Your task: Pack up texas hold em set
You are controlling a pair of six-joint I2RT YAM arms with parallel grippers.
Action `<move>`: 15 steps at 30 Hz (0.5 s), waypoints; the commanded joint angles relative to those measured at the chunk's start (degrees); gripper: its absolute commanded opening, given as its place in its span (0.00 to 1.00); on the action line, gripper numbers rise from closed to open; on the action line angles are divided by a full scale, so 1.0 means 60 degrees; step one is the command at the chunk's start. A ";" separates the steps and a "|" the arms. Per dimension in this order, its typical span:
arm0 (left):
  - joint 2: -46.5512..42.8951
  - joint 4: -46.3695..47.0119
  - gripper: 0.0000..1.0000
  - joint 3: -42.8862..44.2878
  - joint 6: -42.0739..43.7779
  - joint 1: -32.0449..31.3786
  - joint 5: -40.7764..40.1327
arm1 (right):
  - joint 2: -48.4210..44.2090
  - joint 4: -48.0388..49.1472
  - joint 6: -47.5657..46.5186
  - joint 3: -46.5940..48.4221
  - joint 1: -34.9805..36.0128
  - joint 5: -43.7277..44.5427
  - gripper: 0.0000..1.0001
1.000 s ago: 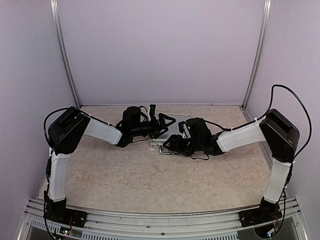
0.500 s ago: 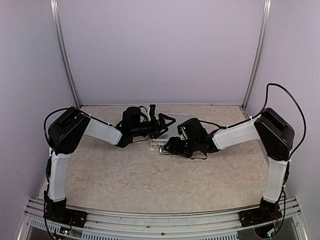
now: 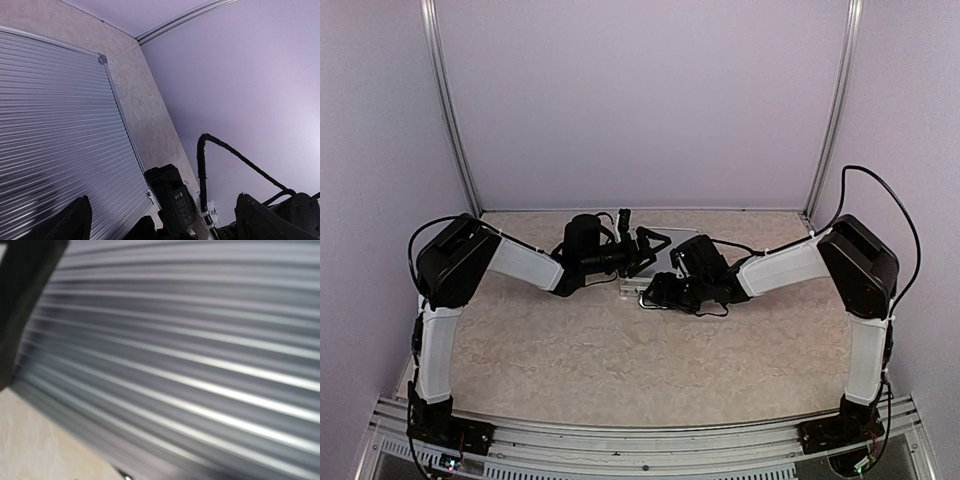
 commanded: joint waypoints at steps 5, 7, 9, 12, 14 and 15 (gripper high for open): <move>0.0369 -0.1217 0.99 -0.0520 -0.0073 -0.0200 0.0114 | -0.0369 0.0213 0.0337 -0.0267 0.0055 -0.0251 0.71; 0.0376 -0.1115 0.99 -0.0579 -0.0143 -0.0188 0.0114 | -0.0469 0.0367 0.0501 -0.0355 0.0025 -0.0386 0.71; 0.0326 -0.1044 0.99 -0.0656 -0.0191 -0.0147 0.0114 | -0.0512 0.0646 0.0638 -0.0484 -0.0041 -0.0598 0.71; 0.0262 -0.1008 0.99 -0.0740 -0.0180 -0.0116 0.0111 | -0.0562 0.1075 0.0867 -0.0744 -0.0128 -0.0821 0.71; 0.0169 -0.0915 0.99 -0.0838 -0.0179 -0.0102 0.0124 | -0.0616 0.1435 0.1016 -0.0953 -0.0175 -0.0917 0.71; 0.0134 -0.0803 0.99 -0.0916 -0.0206 -0.0091 0.0142 | -0.0635 0.1569 0.1082 -0.1027 -0.0185 -0.0983 0.71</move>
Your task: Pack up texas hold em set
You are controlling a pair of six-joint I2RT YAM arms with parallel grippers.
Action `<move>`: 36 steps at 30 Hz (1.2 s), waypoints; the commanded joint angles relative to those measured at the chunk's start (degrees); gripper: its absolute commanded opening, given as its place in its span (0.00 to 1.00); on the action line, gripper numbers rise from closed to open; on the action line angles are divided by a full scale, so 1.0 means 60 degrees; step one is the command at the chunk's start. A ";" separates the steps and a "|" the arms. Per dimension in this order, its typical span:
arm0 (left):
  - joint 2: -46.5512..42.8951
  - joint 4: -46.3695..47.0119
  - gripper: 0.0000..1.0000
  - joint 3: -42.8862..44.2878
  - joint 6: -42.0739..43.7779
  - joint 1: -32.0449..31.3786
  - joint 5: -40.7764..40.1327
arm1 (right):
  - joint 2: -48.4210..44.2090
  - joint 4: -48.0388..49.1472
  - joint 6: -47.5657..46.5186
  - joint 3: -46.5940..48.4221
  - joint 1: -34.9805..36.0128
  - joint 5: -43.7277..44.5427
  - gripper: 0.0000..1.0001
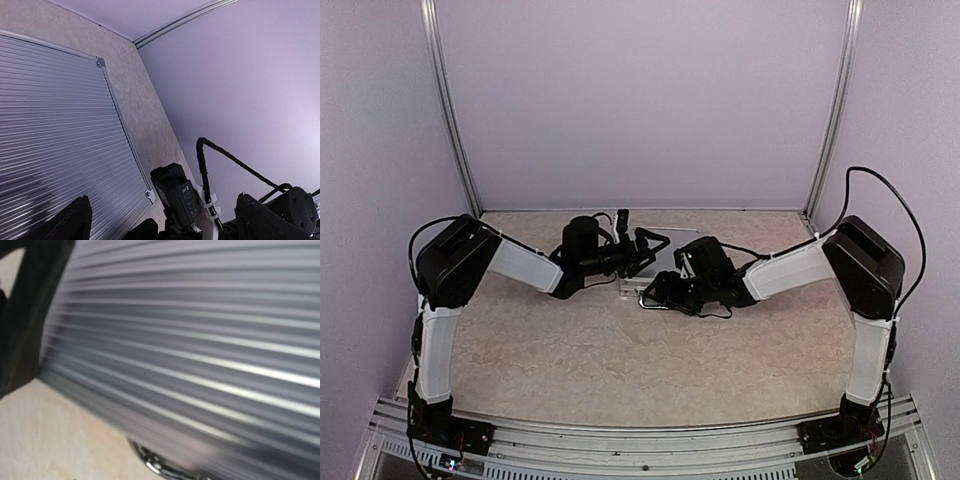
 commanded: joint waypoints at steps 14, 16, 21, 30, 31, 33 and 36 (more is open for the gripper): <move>-0.0136 -0.0211 0.99 -0.1301 -0.0566 0.0030 0.0466 | -0.0585 0.2190 0.1049 -0.1177 -0.0363 -0.1157 0.71; -0.0172 -0.0065 0.99 -0.1401 -0.0616 0.0047 0.0487 | -0.0578 0.2456 0.1139 -0.1293 -0.0406 -0.1235 0.71; -0.0213 0.0270 0.99 -0.1612 -0.0787 0.0107 0.0559 | -0.0636 0.3056 0.1264 -0.1565 -0.0498 -0.1264 0.71; -0.0232 0.0487 0.99 -0.1745 -0.0873 0.0122 0.0604 | -0.0697 0.3501 0.1244 -0.1696 -0.0664 -0.1162 0.72; -0.0242 0.0537 0.99 -0.1785 -0.0896 0.0135 0.0618 | -0.0667 0.3516 0.1226 -0.1669 -0.0687 -0.1174 0.72; -0.0264 0.0646 0.99 -0.1886 -0.0940 0.0136 0.0618 | -0.0567 0.3566 0.1194 -0.1585 -0.0758 -0.1210 0.72; -0.0307 0.0737 0.99 -0.2018 -0.0964 0.0151 0.0634 | -0.0458 0.3675 0.1188 -0.1516 -0.0823 -0.1259 0.72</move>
